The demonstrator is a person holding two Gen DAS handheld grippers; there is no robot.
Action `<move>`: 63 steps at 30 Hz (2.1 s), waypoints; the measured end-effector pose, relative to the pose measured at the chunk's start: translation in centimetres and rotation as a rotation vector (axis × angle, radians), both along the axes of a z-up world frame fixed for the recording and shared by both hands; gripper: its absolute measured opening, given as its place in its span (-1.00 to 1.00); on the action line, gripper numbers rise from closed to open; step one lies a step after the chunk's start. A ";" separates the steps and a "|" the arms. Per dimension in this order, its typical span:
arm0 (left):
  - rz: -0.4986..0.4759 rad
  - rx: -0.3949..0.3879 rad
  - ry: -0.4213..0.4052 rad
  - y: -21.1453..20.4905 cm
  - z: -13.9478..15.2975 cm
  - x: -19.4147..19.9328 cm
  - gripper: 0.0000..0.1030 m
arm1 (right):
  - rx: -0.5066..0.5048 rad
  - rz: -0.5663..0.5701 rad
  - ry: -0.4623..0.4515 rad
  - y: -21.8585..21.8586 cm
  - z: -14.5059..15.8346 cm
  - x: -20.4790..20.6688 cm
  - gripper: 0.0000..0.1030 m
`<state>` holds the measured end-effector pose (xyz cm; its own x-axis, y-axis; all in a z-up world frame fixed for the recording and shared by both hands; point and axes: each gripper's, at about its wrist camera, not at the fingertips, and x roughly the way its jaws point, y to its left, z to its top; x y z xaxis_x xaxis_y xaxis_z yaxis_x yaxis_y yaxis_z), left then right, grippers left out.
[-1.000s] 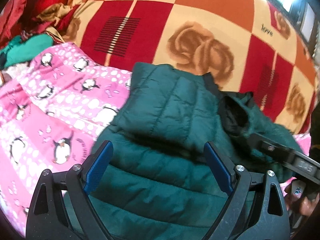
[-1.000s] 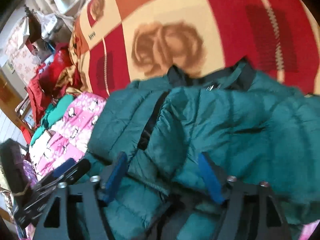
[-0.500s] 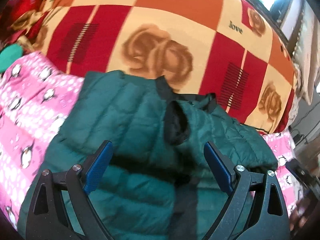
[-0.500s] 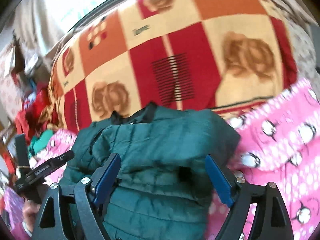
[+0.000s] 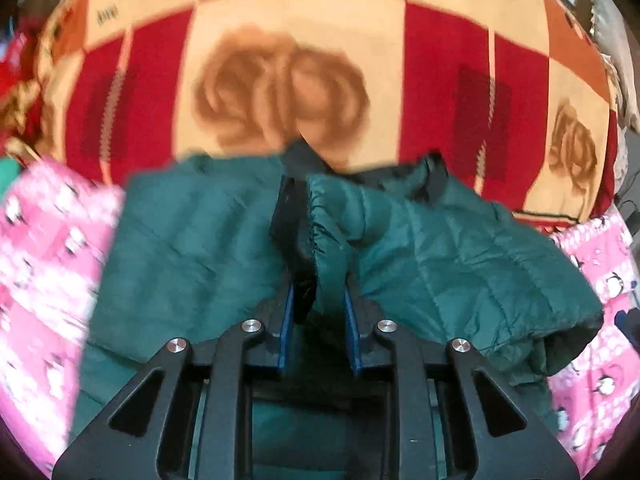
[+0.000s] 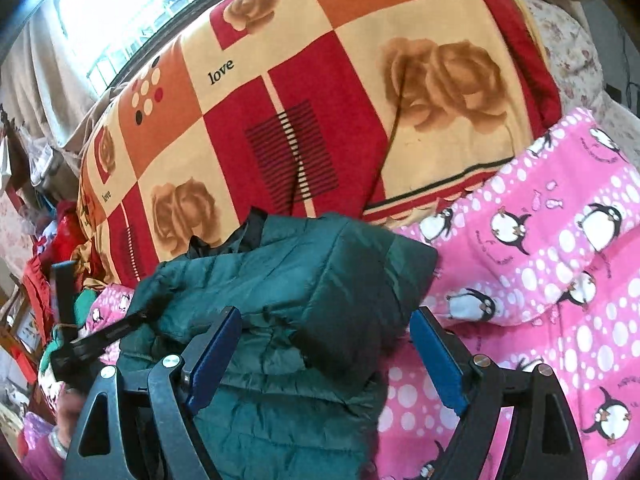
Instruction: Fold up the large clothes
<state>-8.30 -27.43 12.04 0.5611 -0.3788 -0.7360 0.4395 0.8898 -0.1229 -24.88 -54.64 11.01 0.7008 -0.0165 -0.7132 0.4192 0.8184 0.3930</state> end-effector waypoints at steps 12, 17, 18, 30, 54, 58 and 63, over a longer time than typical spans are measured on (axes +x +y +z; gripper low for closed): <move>0.114 0.013 -0.070 10.5 -0.2 2.8 -0.61 | -0.122 0.143 0.137 4.9 -4.5 9.3 0.63; 0.119 0.012 -0.034 11.2 -3.2 3.0 -0.60 | -0.268 0.207 0.237 8.0 -8.0 13.0 0.65; 0.118 0.010 -0.030 11.1 -3.7 3.1 -0.59 | -0.281 0.214 0.258 8.2 -8.9 13.5 0.71; 0.131 0.035 -0.035 10.3 -3.4 4.0 0.11 | -0.146 0.162 0.227 6.3 -6.1 13.4 0.90; 0.140 0.158 -0.074 8.3 -4.8 4.9 0.41 | -0.246 0.214 0.182 13.3 -6.8 18.1 0.85; 0.142 0.161 -0.080 8.2 -4.9 4.8 0.41 | -0.286 0.249 0.145 14.0 -4.9 15.9 0.85; 0.140 0.158 -0.080 8.2 -5.0 4.8 0.44 | -0.270 0.264 0.204 14.5 -7.7 15.7 0.86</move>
<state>-3.52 -19.24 7.03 0.6588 -0.1766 -0.7313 0.3134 0.9481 0.0533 -9.18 -40.14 3.26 0.5514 -0.0608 -0.8320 0.2287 0.9701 0.0806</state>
